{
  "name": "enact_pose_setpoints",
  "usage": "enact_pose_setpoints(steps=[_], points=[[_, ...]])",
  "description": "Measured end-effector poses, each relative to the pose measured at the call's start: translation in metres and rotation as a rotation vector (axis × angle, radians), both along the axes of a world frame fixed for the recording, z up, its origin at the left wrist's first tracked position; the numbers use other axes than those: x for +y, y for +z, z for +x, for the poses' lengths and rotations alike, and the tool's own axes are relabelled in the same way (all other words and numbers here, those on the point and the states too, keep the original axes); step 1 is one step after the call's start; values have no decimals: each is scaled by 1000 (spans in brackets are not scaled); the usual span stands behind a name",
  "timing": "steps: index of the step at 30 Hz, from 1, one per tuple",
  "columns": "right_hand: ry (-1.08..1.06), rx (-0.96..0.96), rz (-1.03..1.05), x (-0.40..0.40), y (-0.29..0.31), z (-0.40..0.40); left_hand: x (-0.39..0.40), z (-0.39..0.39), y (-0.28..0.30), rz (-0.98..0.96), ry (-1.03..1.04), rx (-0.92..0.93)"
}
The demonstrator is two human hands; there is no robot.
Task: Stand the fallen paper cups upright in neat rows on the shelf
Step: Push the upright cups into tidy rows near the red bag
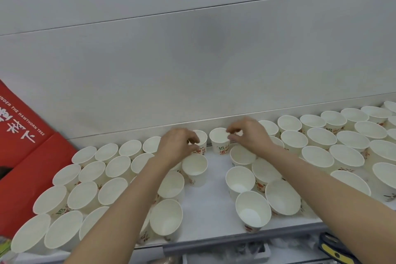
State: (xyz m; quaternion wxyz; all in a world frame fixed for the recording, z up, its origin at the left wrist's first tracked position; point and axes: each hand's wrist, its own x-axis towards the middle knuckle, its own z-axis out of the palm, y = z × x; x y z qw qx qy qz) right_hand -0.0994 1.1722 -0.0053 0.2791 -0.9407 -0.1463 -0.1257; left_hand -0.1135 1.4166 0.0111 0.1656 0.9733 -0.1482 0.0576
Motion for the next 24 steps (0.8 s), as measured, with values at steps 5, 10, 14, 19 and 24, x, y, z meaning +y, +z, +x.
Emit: enact_pose_setpoints(steps=[5,10,14,19,24], points=[[84,231,-74,-48,11,-36,17,-33,5,39,-59,176],[154,246,-217,-47,9,-49,15,-42,-4,233,-103,239],[140,245,-348,-37,5,-46,1,-41,-14,243,-75,165],[177,201,-355,-32,4,-49,-11,-46,-17,117,-49,132],[200,205,-231,-25,0,-53,1,-49,-16,155,-25,80]])
